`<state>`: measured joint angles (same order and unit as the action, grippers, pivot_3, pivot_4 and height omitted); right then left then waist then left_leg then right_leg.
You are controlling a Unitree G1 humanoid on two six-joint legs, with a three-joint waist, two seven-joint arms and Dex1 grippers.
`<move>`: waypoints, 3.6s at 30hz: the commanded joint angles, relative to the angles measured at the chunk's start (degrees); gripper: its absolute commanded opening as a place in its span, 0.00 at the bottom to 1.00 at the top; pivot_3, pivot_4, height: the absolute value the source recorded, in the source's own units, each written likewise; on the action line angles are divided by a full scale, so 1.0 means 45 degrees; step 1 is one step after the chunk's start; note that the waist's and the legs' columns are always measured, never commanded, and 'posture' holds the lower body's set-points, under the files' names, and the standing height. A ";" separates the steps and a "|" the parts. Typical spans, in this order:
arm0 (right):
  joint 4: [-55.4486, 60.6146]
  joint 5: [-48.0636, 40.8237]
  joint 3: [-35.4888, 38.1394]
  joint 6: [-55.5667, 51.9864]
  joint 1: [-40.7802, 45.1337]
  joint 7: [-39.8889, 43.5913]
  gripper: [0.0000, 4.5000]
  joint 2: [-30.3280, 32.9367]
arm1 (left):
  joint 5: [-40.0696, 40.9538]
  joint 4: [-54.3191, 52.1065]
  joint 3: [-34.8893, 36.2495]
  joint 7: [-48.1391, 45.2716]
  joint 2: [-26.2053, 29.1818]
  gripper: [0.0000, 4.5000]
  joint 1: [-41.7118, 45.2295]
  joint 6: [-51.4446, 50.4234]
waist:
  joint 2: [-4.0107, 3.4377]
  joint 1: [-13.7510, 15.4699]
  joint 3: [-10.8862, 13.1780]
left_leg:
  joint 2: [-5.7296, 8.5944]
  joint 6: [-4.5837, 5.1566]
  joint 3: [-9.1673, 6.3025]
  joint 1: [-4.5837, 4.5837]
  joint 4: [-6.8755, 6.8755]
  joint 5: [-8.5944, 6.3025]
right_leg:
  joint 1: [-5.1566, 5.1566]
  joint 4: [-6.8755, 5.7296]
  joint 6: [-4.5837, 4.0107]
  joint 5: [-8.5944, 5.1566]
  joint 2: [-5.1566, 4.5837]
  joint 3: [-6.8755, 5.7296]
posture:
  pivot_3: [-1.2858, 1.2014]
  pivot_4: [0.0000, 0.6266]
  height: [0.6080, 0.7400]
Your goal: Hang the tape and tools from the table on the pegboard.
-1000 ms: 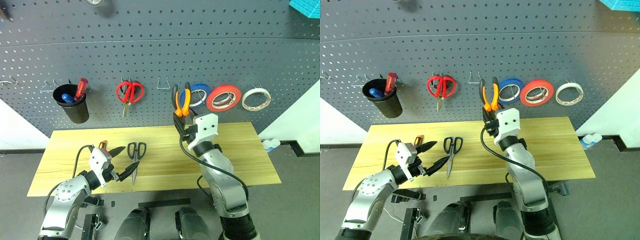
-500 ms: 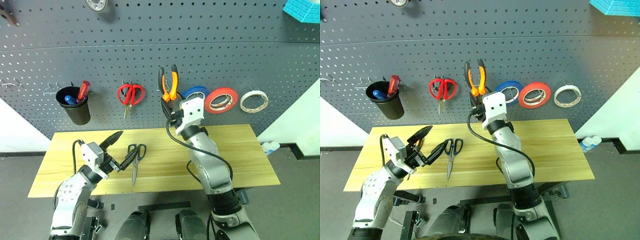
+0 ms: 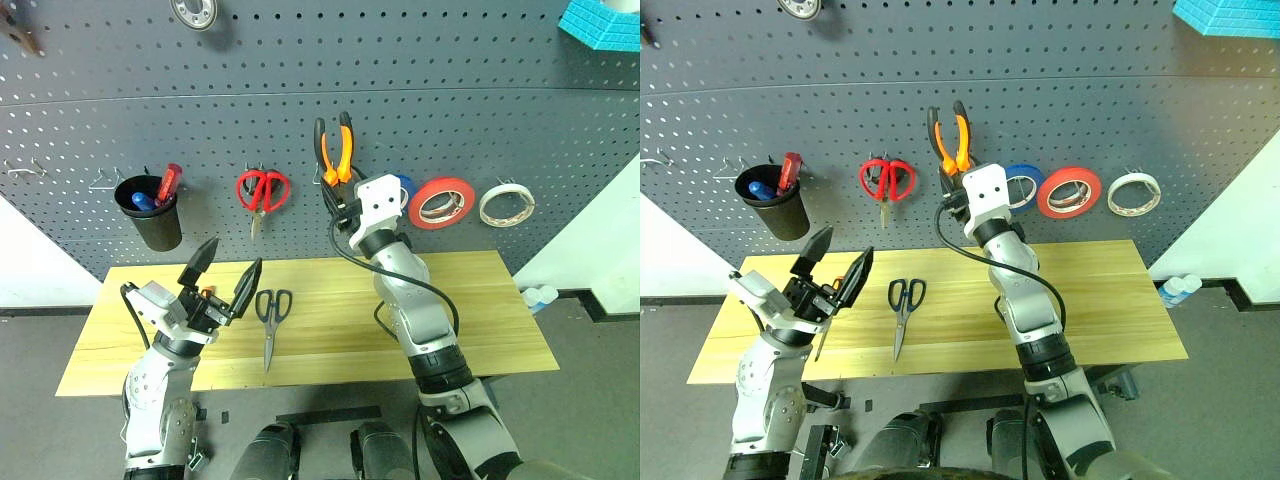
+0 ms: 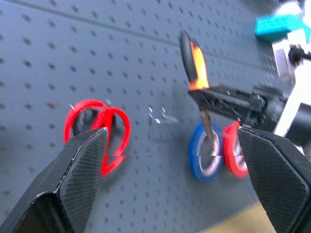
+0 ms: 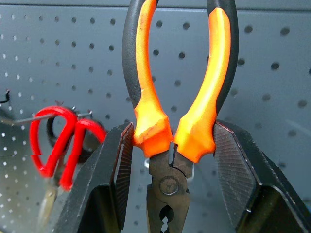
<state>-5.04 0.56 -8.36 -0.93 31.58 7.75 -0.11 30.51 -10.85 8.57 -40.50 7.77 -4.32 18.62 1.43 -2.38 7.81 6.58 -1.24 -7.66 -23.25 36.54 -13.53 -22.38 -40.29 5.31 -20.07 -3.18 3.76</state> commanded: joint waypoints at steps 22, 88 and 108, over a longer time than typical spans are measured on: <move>-0.2021 0.0022 0.0567 0.2614 0.3348 -0.0697 0.46 -0.1283 | 0.0576 0.0707 0.0334 -0.0392 -0.0029 1.00 0.0495 0.1136 | -0.0004 -0.0011 -0.0009 | -0.0100 -0.0031 -0.0001 -0.0003 0.0106 0.0018 | 0.0012 -0.0022 -0.0044 0.0107 0.0122 0.0001 | 0.53 0.15 0.82; -1.1175 0.1394 0.1615 0.7754 0.7314 -0.4918 0.46 -0.1620 | 0.0430 -0.1980 0.0166 0.0951 0.0792 1.00 -0.2122 -0.0951 | -0.0179 0.0347 0.0892 | -0.0112 -0.0053 -0.0010 -0.0029 -0.0073 0.0032 | -0.0043 0.0053 -0.0088 0.0084 0.0112 0.0016 | 0.56 0.33 0.82; -1.0637 0.1791 0.1587 0.7390 0.7095 -0.5125 0.46 -0.1106 | 0.0466 -0.1038 0.0051 0.0458 0.0655 1.00 -0.1133 -0.0820 | -0.0163 0.0312 0.0881 | -0.0112 -0.0088 -0.0019 -0.0027 -0.0074 0.0082 | -0.0056 0.0039 -0.0100 0.0101 0.0115 0.0004 | 0.55 0.28 0.82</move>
<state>-55.72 8.88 -1.97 32.70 62.78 -14.39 -5.70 32.37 -14.18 8.55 -38.26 10.51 -8.95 14.23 0.70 -0.98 11.77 6.07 -1.64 -7.75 -23.38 36.19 -13.16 -22.64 -40.12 4.86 -19.62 -2.66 3.77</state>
